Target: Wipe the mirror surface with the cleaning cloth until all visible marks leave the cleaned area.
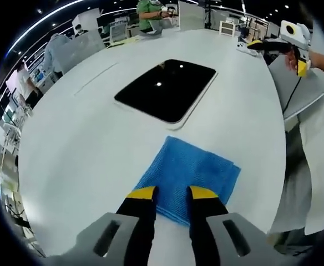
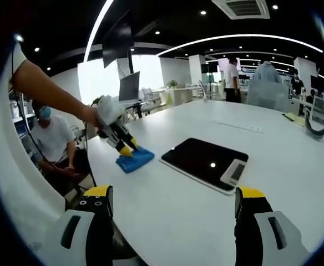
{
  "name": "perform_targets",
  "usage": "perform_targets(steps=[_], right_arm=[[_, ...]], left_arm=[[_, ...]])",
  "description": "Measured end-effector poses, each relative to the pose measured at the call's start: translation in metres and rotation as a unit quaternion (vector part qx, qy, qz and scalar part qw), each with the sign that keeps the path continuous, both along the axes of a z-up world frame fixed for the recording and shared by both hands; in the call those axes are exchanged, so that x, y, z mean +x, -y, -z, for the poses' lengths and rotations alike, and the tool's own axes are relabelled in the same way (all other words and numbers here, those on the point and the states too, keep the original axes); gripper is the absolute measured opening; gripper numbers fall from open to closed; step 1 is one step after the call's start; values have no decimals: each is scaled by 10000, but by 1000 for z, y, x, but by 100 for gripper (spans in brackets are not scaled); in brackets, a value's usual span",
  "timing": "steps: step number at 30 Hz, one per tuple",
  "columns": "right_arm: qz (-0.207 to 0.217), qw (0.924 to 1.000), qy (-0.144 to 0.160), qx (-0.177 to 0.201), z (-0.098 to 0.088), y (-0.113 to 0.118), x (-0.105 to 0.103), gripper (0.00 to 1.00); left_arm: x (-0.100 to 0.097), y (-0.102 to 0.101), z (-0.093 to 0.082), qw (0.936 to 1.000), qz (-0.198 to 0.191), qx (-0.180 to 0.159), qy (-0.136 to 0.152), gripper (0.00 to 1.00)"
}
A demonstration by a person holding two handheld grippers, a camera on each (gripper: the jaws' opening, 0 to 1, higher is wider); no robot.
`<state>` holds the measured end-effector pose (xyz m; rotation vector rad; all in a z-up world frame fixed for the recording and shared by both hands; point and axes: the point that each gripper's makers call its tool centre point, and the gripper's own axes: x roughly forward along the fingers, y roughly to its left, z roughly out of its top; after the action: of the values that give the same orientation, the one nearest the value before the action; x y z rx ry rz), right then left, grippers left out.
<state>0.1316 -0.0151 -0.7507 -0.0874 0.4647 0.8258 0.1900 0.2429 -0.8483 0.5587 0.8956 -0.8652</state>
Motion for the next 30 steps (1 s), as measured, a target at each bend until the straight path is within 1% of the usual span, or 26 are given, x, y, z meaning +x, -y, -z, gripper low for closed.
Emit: perform_targets(steps=[1, 2, 4, 6, 9, 12, 14, 17, 21, 24, 27, 30], right_arm=[[5, 10000, 2, -4, 0, 1, 1, 91], [12, 10000, 1, -4, 0, 1, 1, 91], [20, 10000, -5, 8, -1, 1, 2, 91], [4, 10000, 0, -10, -1, 1, 2, 91], [6, 10000, -3, -20, -1, 1, 3, 91], [1, 10000, -4, -18, -1, 0, 3, 91], [4, 10000, -14, -22, 0, 0, 3, 91], [-10, 10000, -34, -21, 2, -1, 3, 90], [-34, 10000, -48, -9, 3, -3, 3, 90], [-66, 10000, -50, -16, 3, -5, 3, 90], [-85, 10000, -45, 8, 2, -8, 3, 90], [-110, 9999, -44, -3, 3, -10, 2, 90]], left_arm=[[4, 0, 0, 9998, 111, 98, 148, 25], [6, -1, -1, 9997, 96, 121, 189, 28], [8, -2, -2, 9998, 51, 126, 161, 32], [10, -4, -2, 9997, 78, 144, 193, 35], [12, -5, -2, 9997, 46, 150, 197, 38], [10, -4, -4, 9996, 77, 150, 209, 37], [10, -5, -6, 9994, 129, 135, 287, 36], [8, -6, -9, 9997, 44, 19, 250, 32], [1, -5, -12, 9995, 143, -95, 254, 29], [-7, 0, -16, 9991, 238, -300, 170, 28], [-15, -1, -15, 9988, 364, -299, 102, 25], [-17, -8, -12, 9991, 363, -165, 111, 25]])
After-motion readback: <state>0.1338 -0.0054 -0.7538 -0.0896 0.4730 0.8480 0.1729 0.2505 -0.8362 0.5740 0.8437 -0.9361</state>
